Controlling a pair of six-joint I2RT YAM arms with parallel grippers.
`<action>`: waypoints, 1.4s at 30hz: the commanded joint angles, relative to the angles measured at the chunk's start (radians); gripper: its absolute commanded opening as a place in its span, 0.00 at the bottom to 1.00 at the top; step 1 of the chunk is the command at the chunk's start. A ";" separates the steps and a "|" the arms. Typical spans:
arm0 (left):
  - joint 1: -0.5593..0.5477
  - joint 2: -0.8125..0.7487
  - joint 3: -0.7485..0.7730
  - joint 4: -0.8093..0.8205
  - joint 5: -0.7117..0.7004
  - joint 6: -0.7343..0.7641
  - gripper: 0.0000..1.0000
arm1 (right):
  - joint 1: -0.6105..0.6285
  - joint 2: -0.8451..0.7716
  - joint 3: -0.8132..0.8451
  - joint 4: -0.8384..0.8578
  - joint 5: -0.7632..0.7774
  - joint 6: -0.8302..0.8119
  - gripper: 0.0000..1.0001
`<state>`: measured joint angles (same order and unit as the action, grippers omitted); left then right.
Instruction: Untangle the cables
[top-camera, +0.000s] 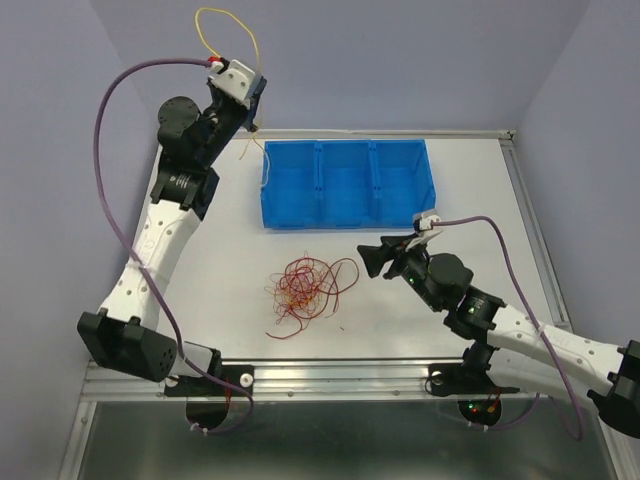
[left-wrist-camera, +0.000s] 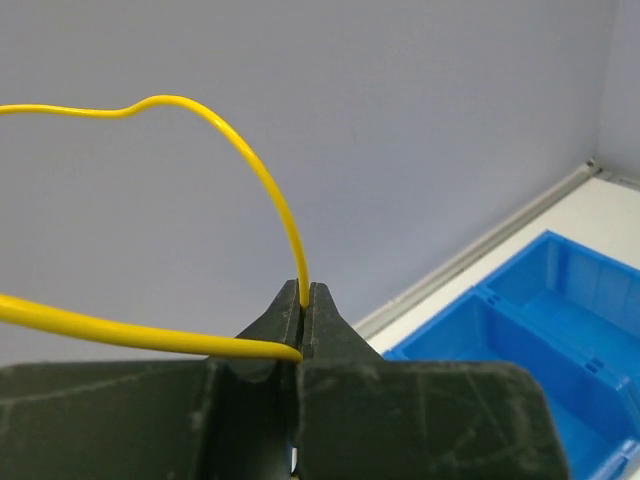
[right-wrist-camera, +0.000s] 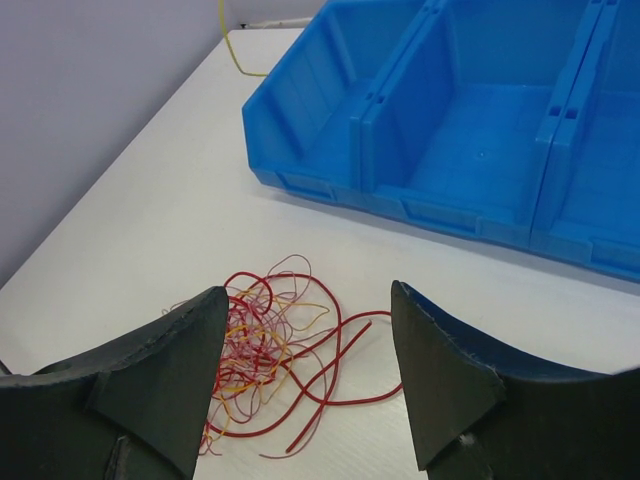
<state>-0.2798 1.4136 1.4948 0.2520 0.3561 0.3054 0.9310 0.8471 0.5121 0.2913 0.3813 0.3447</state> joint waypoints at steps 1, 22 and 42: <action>-0.007 -0.096 0.051 0.058 -0.042 0.067 0.00 | 0.005 -0.023 -0.018 0.020 -0.001 0.011 0.71; -0.078 -0.093 0.186 0.082 0.023 0.043 0.00 | 0.005 0.234 0.340 -0.172 -0.249 -0.057 0.81; -0.082 -0.156 0.124 0.061 0.000 0.044 0.00 | -0.087 1.231 1.084 0.335 -0.432 -0.291 0.89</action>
<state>-0.3542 1.2865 1.6035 0.2653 0.3725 0.3393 0.8433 2.0197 1.4406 0.5060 -0.0860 0.0753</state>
